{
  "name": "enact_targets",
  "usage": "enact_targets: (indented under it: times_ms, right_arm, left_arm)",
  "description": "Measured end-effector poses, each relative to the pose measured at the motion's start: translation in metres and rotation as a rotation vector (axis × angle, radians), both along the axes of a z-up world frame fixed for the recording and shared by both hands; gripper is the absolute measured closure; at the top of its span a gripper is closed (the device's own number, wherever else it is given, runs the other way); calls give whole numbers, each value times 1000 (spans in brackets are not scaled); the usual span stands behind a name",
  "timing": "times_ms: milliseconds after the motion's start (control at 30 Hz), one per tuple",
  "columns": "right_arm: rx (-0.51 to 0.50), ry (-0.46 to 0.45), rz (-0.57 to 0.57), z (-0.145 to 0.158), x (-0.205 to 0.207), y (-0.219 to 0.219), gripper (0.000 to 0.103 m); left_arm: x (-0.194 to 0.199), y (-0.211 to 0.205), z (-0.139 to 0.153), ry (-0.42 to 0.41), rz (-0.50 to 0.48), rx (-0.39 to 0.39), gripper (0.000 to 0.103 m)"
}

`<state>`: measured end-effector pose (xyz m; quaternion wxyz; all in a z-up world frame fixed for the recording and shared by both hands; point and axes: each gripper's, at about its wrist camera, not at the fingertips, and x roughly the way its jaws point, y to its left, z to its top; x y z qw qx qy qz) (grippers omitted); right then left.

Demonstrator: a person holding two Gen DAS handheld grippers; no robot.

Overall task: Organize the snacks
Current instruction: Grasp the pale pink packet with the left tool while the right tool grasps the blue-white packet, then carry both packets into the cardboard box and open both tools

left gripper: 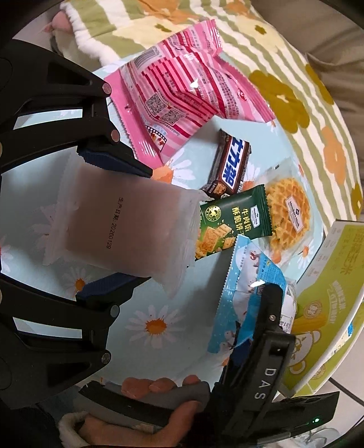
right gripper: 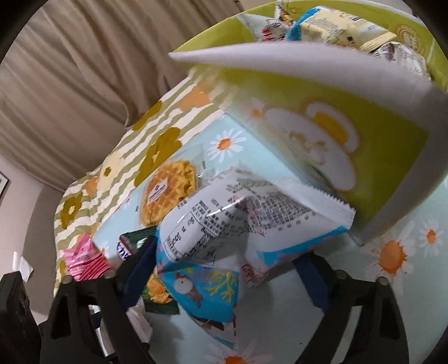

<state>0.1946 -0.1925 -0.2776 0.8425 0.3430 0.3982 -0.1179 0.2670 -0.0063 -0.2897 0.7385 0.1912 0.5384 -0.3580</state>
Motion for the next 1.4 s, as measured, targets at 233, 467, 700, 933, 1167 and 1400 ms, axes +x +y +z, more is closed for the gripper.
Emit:
enact_targets:
  times_ms: [233, 467, 700, 933, 1167, 1400]
  right_arm:
    - [-5, -32, 60, 9, -6, 8, 33]
    - [-64, -116, 131, 50, -12, 22, 33]
    - [-100, -177, 167, 101, -18, 19, 33]
    - [-151, -232, 181, 163, -27, -2, 33]
    - [-175, -306, 233, 203, -35, -53, 33]
    - [-177, -328, 297, 218, -38, -138, 33]
  left_arm:
    - [-4, 4, 5, -5, 11, -12, 42]
    - [-7, 14, 28, -25, 52, -45, 42]
    - [-3, 14, 72, -91, 71, -87, 42]
    - [2, -6, 128, -172, 81, -162, 42]
    - [12, -47, 169, -218, 148, -195, 42]
    - [13, -121, 195, -241, 241, -250, 42]
